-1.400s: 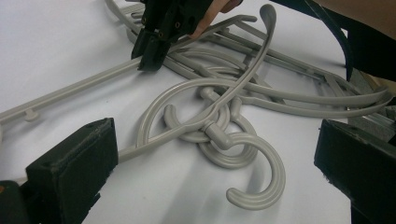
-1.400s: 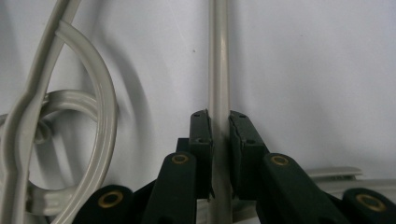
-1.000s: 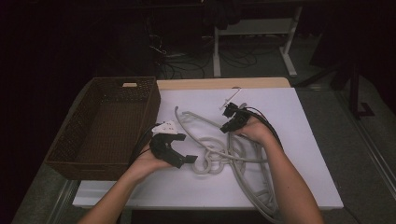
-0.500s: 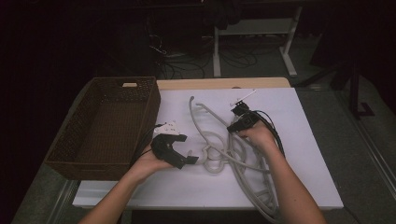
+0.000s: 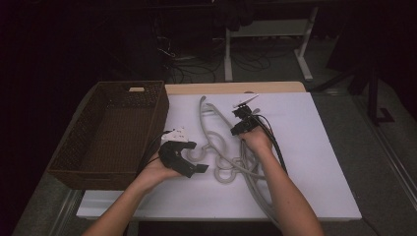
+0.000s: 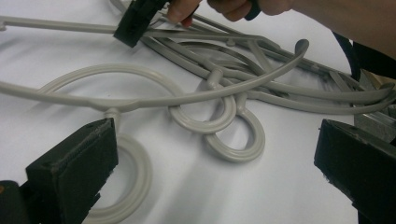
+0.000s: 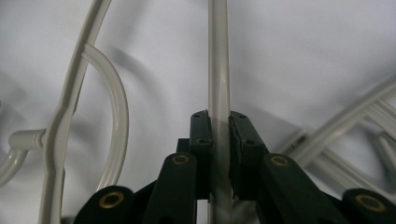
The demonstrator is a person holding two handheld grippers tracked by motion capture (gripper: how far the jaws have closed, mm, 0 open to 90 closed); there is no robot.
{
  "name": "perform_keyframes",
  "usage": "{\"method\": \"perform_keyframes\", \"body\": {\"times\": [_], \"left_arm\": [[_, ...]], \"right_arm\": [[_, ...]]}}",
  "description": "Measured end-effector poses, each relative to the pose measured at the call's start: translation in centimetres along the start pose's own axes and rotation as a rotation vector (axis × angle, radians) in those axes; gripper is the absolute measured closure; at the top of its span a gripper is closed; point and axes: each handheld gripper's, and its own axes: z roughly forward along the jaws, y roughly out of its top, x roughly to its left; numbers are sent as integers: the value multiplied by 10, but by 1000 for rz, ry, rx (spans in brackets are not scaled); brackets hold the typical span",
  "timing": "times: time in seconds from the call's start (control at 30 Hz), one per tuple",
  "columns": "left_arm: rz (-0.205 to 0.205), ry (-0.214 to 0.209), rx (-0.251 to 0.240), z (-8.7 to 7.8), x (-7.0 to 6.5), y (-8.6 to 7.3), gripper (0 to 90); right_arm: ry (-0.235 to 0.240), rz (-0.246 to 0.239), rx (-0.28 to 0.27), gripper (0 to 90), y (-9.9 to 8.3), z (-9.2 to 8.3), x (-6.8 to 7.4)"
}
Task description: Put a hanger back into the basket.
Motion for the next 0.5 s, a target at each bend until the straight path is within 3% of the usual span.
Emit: {"method": "perform_keyframes", "body": {"times": [0.17,0.27,0.43,0.47,0.5], "left_arm": [[-1,-1,0,0,0,0,0],[-1,-2,1,0,0,0,0],[0,-1,2,0,0,0,0],[-1,-1,1,0,0,0,0],[-1,-1,1,0,0,0,0]], "right_arm": [[10,-8,-1,785,2,8,4],[32,-7,-12,708,2,5,3],[24,-60,-50,669,0,-12,4],[19,-71,-58,680,-1,-19,4],[-4,-122,-75,750,-5,-33,4]]}}
